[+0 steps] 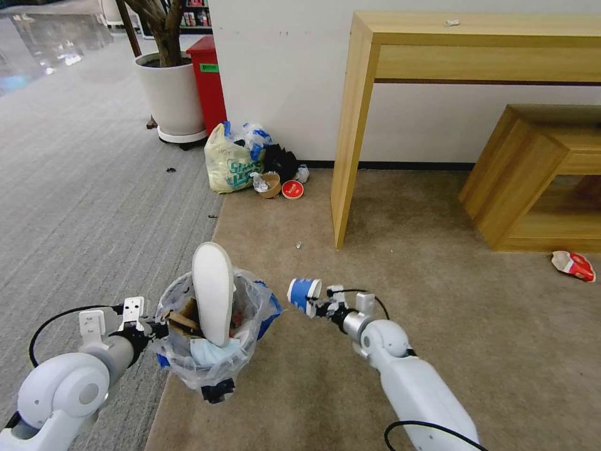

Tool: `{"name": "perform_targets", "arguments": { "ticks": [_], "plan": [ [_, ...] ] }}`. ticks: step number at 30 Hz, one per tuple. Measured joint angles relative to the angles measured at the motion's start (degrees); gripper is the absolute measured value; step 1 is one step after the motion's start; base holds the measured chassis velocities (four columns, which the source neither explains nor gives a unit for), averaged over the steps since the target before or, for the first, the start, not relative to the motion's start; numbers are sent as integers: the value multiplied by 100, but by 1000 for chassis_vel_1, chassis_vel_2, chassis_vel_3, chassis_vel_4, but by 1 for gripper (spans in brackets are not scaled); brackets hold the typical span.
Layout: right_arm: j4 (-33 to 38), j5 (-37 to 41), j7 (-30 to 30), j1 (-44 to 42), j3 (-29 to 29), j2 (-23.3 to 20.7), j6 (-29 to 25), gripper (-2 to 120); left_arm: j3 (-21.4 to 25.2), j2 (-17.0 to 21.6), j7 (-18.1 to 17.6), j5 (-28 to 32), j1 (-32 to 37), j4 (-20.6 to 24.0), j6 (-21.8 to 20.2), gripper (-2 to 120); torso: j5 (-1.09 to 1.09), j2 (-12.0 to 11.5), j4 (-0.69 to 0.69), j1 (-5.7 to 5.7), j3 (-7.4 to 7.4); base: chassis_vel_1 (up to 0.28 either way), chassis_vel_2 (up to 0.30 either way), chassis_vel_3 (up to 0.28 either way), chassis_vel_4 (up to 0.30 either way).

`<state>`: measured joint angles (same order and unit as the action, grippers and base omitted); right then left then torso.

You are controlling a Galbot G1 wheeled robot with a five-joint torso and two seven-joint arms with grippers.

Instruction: Pick up the trash bin and place the garbage on the floor into it.

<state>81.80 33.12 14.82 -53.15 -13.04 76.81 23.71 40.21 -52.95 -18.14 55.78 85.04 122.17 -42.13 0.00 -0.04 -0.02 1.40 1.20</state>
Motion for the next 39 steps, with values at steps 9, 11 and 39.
{"name": "perform_targets", "arguments": {
  "ticks": [9,11,39],
  "plan": [
    [1200,237,18,-59,-351,-347,99,0,-72,59,21,-9,-17,-27,0,0,0,0,-1,0,0,0,0,0,0],
    [1674,509,39,46,-334,-516,211,0,-105,108,6,-9,-28,-25,0,0,1,0,0,0,0,0,0,0,0],
    [3673,2078,253,1038,2178,-1971,891,0,-470,552,-63,195,-322,-140,0,0,1,0,0,0,0,0,0,0,0]
  ]
}}
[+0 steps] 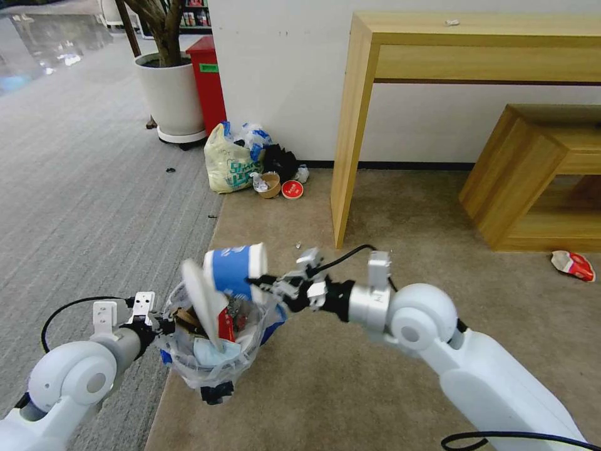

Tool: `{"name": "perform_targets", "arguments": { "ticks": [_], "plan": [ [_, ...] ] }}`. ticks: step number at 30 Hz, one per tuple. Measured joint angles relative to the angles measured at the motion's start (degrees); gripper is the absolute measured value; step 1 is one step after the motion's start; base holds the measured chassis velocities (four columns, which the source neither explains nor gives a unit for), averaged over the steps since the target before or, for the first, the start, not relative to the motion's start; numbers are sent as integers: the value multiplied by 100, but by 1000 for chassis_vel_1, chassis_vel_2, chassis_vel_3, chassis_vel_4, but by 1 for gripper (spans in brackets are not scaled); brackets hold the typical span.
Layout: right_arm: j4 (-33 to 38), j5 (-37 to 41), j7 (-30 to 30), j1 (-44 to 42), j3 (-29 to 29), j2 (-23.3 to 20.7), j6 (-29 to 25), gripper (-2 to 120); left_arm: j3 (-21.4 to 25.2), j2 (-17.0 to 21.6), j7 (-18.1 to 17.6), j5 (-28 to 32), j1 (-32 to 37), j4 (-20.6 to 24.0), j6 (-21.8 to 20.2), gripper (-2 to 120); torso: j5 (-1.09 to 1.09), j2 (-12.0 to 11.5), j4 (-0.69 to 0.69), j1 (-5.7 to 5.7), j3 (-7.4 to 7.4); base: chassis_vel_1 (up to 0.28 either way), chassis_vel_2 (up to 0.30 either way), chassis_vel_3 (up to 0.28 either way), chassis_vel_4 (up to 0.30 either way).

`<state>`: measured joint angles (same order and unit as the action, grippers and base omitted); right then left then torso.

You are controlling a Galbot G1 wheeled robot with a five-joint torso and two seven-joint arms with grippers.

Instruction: Pick up the trash bin and place the garbage on the floor into it.

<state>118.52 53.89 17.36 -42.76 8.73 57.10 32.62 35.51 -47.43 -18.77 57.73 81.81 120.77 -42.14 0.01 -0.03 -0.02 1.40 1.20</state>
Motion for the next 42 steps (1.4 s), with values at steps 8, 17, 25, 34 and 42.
{"name": "perform_targets", "arguments": {
  "ticks": [8,17,25,34,42],
  "plan": [
    [-277,-16,-139,190,78,69,86,0,72,-21,50,11,2,-31,0,0,0,0,0,0,0,0,0,0,0],
    [-253,-16,-144,-18,-427,-143,78,0,81,-42,100,2,-42,-122,0,0,-1,0,-1,0,1,0,0,0,0],
    [96,95,-190,-151,-598,-309,60,0,101,-61,146,-17,-67,-209,0,0,-1,0,0,0,1,0,0,0,0],
    [696,521,-374,-40,-610,-475,149,0,191,-71,267,-123,-58,-378,0,0,0,0,0,0,0,0,0,0,0],
    [852,567,-465,106,49,-344,248,0,170,-86,320,-207,-61,-423,0,0,0,0,0,0,0,0,0,0,0]
  ]
}}
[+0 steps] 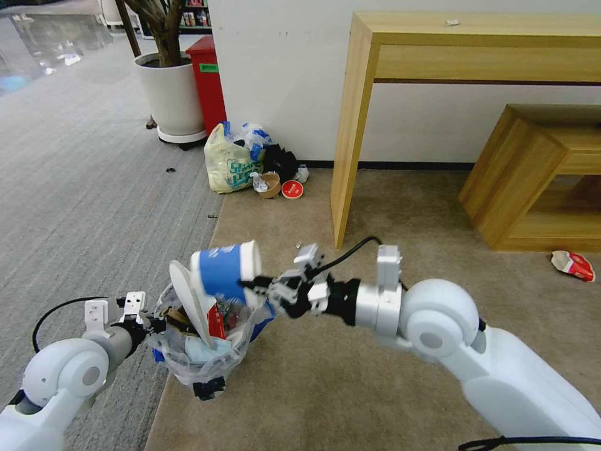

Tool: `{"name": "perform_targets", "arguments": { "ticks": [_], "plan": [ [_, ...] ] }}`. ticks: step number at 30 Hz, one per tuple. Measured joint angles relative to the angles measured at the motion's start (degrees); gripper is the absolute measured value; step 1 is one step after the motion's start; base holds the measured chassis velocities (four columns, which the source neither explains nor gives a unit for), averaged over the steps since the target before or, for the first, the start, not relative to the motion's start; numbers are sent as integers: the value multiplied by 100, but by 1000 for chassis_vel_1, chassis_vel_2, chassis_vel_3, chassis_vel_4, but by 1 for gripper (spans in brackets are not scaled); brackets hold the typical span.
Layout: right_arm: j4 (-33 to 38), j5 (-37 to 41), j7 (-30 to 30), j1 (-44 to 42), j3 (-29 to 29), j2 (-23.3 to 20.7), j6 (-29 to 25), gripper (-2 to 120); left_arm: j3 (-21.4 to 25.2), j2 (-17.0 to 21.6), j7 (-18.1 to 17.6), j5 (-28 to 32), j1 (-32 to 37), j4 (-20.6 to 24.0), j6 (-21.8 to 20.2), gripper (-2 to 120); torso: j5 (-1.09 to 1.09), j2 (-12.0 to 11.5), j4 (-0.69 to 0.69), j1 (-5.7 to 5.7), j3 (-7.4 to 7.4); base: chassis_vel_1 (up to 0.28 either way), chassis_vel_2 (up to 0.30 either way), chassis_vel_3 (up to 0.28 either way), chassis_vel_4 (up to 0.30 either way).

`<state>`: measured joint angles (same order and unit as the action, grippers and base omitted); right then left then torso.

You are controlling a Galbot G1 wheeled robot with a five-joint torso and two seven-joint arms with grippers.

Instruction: Pick up the trash bin and place the garbage on the floor into it.

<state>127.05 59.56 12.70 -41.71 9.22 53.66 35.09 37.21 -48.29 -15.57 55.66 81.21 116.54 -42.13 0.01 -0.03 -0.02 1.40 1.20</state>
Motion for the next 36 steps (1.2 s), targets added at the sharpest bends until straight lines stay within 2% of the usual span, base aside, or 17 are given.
{"name": "perform_targets", "arguments": {
  "ticks": [1,3,5,10,23,36],
  "plan": [
    [0,0,0,0,0,0,0,0,0,0,0,0,0,0,0,0,0,0,0,0,0,0,0,0,0],
    [-115,-19,-193,220,520,169,70,0,-11,5,-10,-2,-5,38,0,0,1,0,0,0,0,0,0,0,0],
    [-222,-20,-275,262,633,256,105,0,-13,-10,-23,1,-4,66,0,0,0,0,1,0,0,0,0,0,0],
    [-645,-55,-493,229,619,468,127,0,-4,-23,-53,13,20,142,0,0,1,0,0,0,0,0,0,0,0],
    [-1211,-267,-697,113,663,566,159,0,-43,-57,-60,9,11,219,0,0,0,0,-1,0,0,0,0,0,0],
    [-1778,-270,-834,413,1051,989,177,0,-47,-73,-33,-111,61,311,0,0,0,0,0,0,0,0,0,0,0]
  ]
}}
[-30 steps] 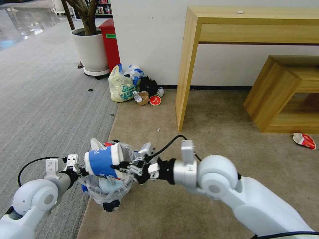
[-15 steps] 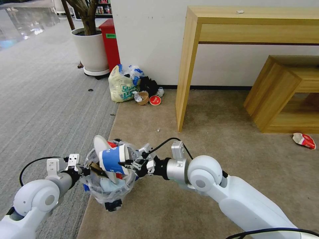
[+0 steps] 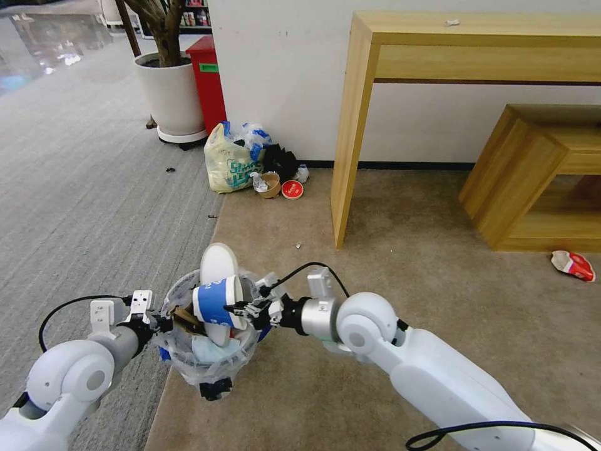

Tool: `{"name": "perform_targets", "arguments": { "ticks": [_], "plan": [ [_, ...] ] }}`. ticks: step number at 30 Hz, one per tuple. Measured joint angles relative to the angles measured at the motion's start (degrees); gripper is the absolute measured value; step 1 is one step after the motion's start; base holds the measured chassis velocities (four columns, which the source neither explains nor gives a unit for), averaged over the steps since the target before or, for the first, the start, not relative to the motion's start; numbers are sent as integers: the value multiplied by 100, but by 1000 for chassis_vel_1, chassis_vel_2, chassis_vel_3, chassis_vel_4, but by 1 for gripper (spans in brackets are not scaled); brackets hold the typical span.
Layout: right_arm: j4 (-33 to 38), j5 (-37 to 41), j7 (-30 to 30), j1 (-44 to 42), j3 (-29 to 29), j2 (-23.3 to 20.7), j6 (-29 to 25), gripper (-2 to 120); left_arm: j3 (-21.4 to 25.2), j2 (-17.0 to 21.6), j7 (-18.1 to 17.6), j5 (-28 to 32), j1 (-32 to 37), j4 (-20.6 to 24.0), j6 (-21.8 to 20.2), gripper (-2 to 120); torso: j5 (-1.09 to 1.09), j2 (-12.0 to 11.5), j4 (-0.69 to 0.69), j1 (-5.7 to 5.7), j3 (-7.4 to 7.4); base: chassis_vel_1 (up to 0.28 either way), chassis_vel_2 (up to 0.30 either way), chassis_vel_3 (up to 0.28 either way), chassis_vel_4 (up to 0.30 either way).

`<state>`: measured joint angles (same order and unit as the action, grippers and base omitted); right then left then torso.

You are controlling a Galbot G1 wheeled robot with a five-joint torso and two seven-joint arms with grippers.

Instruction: Pick up the trash bin and place the garbage on the floor into it.

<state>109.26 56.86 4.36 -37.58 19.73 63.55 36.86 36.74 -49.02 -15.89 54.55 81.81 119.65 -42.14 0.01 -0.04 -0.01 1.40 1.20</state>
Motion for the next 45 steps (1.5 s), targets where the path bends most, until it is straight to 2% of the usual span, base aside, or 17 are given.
{"name": "perform_targets", "arguments": {
  "ticks": [11,13,15,17,20,21,24,27,29,32,33,36,37,39,41,43,45],
  "plan": [
    [-239,-116,-49,27,254,103,-12,1,-4,-20,39,-13,-4,23,0,0,0,0,-1,0,0,0,0,0,0],
    [-247,-128,-84,27,260,125,-14,5,-8,-20,39,-11,-6,25,0,0,0,0,0,0,0,0,0,0,0],
    [-251,-130,-192,34,261,144,-21,16,-9,-17,39,-5,-7,38,0,0,0,0,-1,0,0,0,0,0,0],
    [-257,-131,-218,37,261,147,-29,19,-9,-16,39,-2,-7,42,0,0,0,0,0,0,0,0,0,0,0],
    [-273,-163,-314,43,257,164,-106,34,-10,-18,40,1,-3,53,0,0,0,0,-1,0,0,0,0,0,0],
    [-273,-163,-314,43,257,164,-106,34,-10,-18,40,1,-3,53,0,0,0,0,-1,0,0,0,0,0,0],
    [-192,-149,-390,52,187,141,-129,48,-13,-42,40,1,2,52,0,0,-1,0,0,0,0,0,0,0,0],
    [-98,-114,-461,61,93,123,-132,59,-11,-50,40,1,4,37,0,0,-1,0,-1,0,0,0,0,0,0],
    [-76,-99,-478,65,73,120,-133,61,-9,-51,40,1,5,32,0,0,-1,0,-1,0,0,0,0,0,0],
    [217,65,-655,109,-111,27,-135,79,27,-60,42,-3,16,-11,0,0,-1,0,0,0,0,0,0,0,0],
    [217,65,-655,109,-111,27,-135,79,27,-60,42,-3,16,-11,0,0,-1,0,0,0,0,0,0,0,0],
    [408,116,-742,111,-228,-83,-176,92,41,-97,52,-4,23,-26,0,0,-1,0,-1,0,0,0,0,0,0],
    [408,116,-742,111,-228,-83,-176,92,41,-97,52,-4,23,-26,0,0,-1,0,-1,0,0,0,0,0,0],
    [569,95,-821,68,-384,-158,-267,99,72,-137,55,-10,36,-34,0,0,-1,0,0,0,0,0,0,0,0],
    [638,24,-891,32,-463,-183,-307,100,91,-157,58,-19,47,-34,0,0,-1,0,0,0,0,0,0,0,0],
    [715,-613,-944,-198,-795,-261,-622,100,118,-210,92,-57,67,-19,0,0,0,0,1,0,0,0,0,0,0],
    [715,-885,-924,-348,-960,-283,-710,100,120,-223,94,-60,69,-6,0,0,-1,0,1,0,0,0,0,0,0]
  ]
}}
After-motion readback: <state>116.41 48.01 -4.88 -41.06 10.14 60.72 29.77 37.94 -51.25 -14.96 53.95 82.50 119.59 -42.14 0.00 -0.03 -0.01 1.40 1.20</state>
